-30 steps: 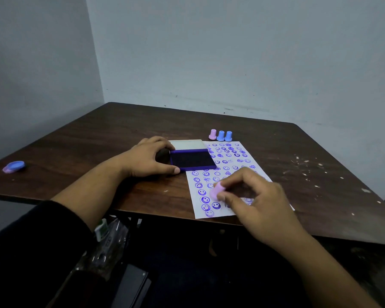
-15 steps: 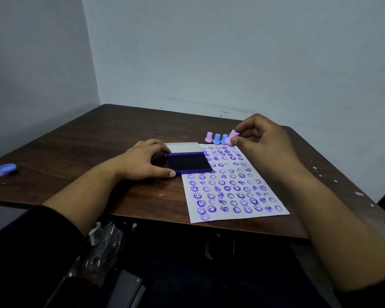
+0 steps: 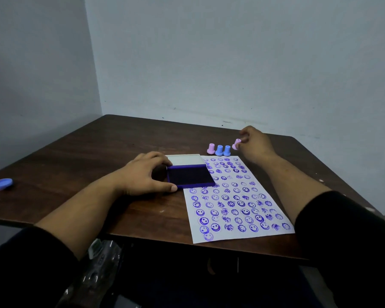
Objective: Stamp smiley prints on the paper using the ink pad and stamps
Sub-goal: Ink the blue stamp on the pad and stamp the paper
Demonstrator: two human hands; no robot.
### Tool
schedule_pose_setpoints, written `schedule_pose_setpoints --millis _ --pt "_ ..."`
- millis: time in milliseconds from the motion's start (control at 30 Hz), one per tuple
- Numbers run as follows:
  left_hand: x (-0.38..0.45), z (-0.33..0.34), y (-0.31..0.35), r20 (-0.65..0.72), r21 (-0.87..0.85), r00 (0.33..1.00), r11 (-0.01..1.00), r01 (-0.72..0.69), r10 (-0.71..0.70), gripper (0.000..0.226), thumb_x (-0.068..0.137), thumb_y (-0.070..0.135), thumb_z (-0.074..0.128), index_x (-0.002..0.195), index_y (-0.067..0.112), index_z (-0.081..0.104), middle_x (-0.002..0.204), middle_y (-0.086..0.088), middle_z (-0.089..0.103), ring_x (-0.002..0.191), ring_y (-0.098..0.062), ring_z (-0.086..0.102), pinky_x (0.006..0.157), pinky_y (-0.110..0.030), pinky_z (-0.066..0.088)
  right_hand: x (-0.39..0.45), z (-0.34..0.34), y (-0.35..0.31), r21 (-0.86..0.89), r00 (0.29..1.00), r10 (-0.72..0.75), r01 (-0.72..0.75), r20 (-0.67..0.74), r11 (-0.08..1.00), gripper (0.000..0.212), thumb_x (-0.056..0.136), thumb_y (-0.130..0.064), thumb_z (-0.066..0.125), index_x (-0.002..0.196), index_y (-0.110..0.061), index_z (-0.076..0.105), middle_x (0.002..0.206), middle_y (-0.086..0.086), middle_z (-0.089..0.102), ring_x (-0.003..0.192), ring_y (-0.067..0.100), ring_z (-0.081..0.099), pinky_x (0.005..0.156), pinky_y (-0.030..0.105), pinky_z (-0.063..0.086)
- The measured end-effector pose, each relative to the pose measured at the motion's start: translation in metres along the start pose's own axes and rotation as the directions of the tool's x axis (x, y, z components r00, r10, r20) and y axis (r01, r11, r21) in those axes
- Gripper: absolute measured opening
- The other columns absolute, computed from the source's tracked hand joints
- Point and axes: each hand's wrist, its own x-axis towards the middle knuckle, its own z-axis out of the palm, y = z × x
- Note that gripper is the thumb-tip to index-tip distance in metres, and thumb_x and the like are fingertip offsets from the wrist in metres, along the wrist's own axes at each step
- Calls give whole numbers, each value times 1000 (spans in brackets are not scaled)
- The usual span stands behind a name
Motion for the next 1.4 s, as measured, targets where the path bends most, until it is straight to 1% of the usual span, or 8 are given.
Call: schedule_pose_setpoints --millis 500,633,833,967,1067,1200,1333,1400 --pt "-2 0 3 -2 2 1000 1000 3 -3 85 66 82 65 140 41 51 152 16 40 141 -14 33 118 -47 33 6 24 28 -138 1000 5 -6 -6 990 32 94 -19 76 126 -17 70 116 5 79 110 24 72 93 34 55" --pt "-2 -1 3 4 11 1000 1000 4 -4 85 67 83 65 140 42 50 153 16 39 141 -14 32 118 -49 33 4 22 25 -108 1000 8 -8 2 994 40 96 -21 73 135 -17 65 124 4 77 114 22 71 89 27 49" --pt "-1 -1 3 12 15 1000 1000 9 -9 86 68 84 65 142 42 49 154 16 38 141 -13 32 117 -48 34 1 19 13 -101 993 -93 100 69 990 43 94 -8 63 134 -22 68 133 -1 73 120 18 68 101 28 49" --pt "-1 -2 3 17 16 1000 1000 10 -10 87 67 84 64 142 42 48 154 16 37 141 -14 32 118 -46 34 -1 20 7 -183 980 -152 174 130 968 37 92 -23 77 127 -32 71 124 -6 76 112 16 69 103 39 55" --pt "-1 -2 3 15 15 1000 1000 9 -9 88 66 85 63 142 43 48 154 16 37 141 -14 32 118 -47 34 0 22 4 -302 978 -176 202 111 932 26 95 -33 76 120 -37 73 114 -10 77 114 17 68 115 45 41" --pt "-1 -1 3 5 20 1000 1000 6 -6 86 67 84 64 141 42 49 154 16 38 142 -14 32 118 -49 33 2 24 1 -347 984 -174 176 38 921 19 98 -25 69 115 -33 75 100 -12 75 113 15 68 124 49 17" --pt "-1 -2 3 23 16 1000 1000 12 -13 83 71 81 66 142 43 47 155 15 37 142 -14 31 118 -50 33 -3 15 -15 -105 993 -86 77 -86 991 17 95 -18 69 107 -30 73 102 -10 80 99 19 75 115 45 37" --pt "-1 -2 2 14 18 1000 1000 7 -7 83 71 81 67 142 42 48 156 15 37 143 -14 30 118 -48 32 -13 9 -31 124 996 -59 68 -72 990 14 91 -14 74 97 -26 72 92 -11 80 87 19 78 91 43 60"
